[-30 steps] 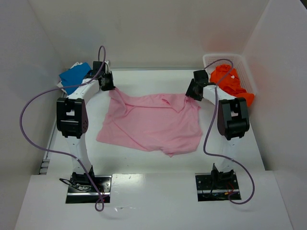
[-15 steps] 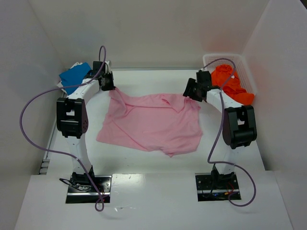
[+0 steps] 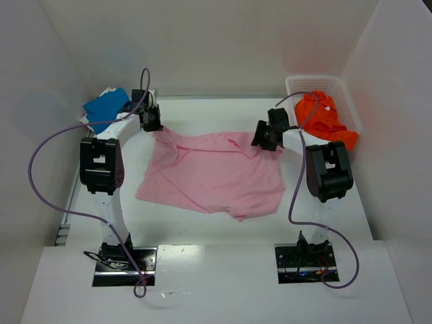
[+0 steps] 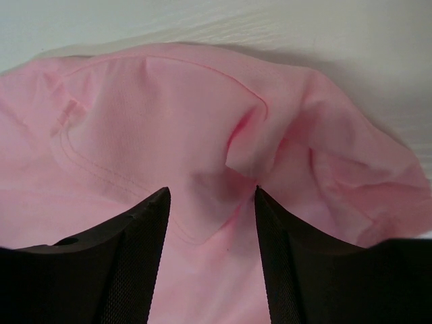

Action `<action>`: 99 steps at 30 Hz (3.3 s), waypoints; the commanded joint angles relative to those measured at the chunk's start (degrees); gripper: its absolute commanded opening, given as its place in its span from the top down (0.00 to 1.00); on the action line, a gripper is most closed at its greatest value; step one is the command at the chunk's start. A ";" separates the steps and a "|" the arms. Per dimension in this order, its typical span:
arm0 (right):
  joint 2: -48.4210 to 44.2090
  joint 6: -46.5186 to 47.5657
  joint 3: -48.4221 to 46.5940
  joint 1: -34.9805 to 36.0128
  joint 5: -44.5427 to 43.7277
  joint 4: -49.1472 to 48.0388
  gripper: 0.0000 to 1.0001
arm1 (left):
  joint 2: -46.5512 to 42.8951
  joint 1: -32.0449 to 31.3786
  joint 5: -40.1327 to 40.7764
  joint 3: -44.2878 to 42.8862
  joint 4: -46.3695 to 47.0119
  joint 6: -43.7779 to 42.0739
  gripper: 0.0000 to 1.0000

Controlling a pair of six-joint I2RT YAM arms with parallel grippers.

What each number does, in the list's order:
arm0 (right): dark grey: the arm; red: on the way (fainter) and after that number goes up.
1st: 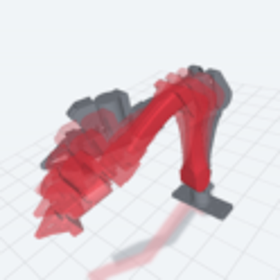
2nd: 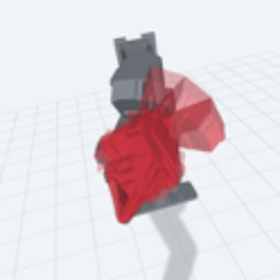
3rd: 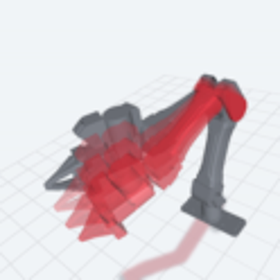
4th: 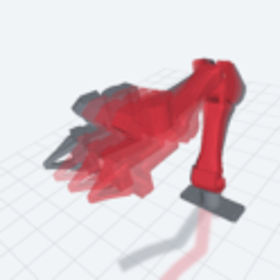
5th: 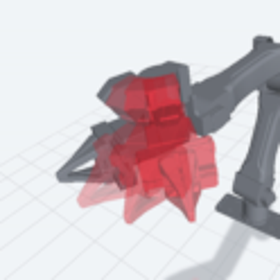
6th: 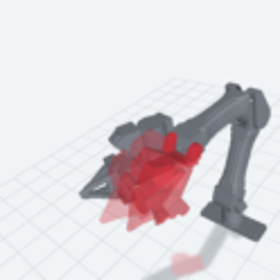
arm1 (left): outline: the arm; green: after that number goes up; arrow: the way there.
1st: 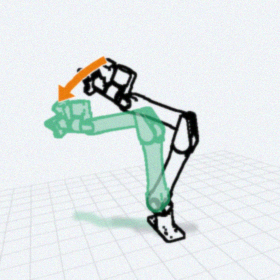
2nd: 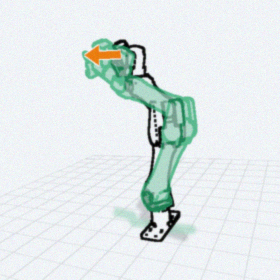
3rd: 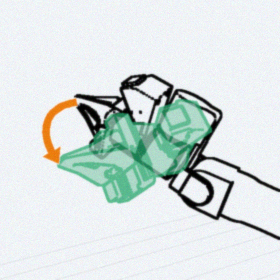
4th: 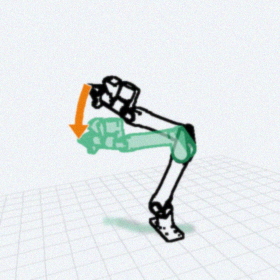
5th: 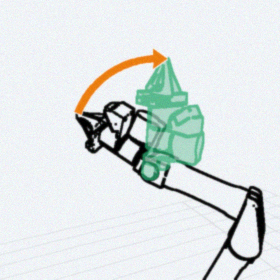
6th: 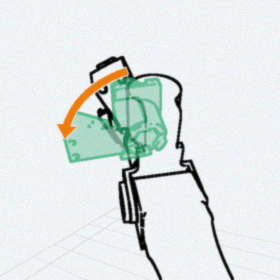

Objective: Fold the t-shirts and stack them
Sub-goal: Flatten out the tshirt

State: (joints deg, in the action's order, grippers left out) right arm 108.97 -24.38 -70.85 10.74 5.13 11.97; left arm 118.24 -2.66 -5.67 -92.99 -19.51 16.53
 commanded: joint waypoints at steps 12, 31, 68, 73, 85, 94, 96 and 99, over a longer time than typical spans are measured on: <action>5.64 -0.23 -7.37 1.39 -0.29 -0.28 0.76 | -1.25 0.37 -1.27 0.18 0.70 -1.42 0.97; 5.73 -0.84 -15.01 1.39 -3.54 2.10 0.96 | -1.25 0.37 -1.27 0.18 0.70 -1.42 0.97; 15.13 -1.90 -27.50 -4.50 -2.85 2.62 0.99 | -0.20 0.99 1.10 -1.49 0.17 -1.94 1.00; 15.75 -0.84 -25.84 -4.50 -1.70 2.70 0.88 | -1.95 2.13 1.63 -2.02 0.17 -1.42 1.00; 14.70 0.39 -20.74 -4.50 -0.99 2.71 0.43 | -1.96 2.66 -0.22 -2.02 0.17 -1.94 1.00; 13.64 0.39 -17.74 -4.50 -0.47 1.39 0.49 | 0.15 2.66 -1.36 -3.16 0.17 -1.94 0.89; 14.17 -0.23 -17.74 -4.50 0.32 0.87 0.60 | 0.68 2.66 -1.88 -4.39 0.17 -1.94 0.82; 14.17 -0.76 -17.74 -4.50 0.94 0.87 0.77 | 1.90 2.66 -1.89 -5.01 -0.36 -1.94 0.67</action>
State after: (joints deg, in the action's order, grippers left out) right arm 124.18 -24.71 -89.10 5.98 5.19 14.87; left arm 118.69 -0.03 -6.37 -95.48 -19.97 14.92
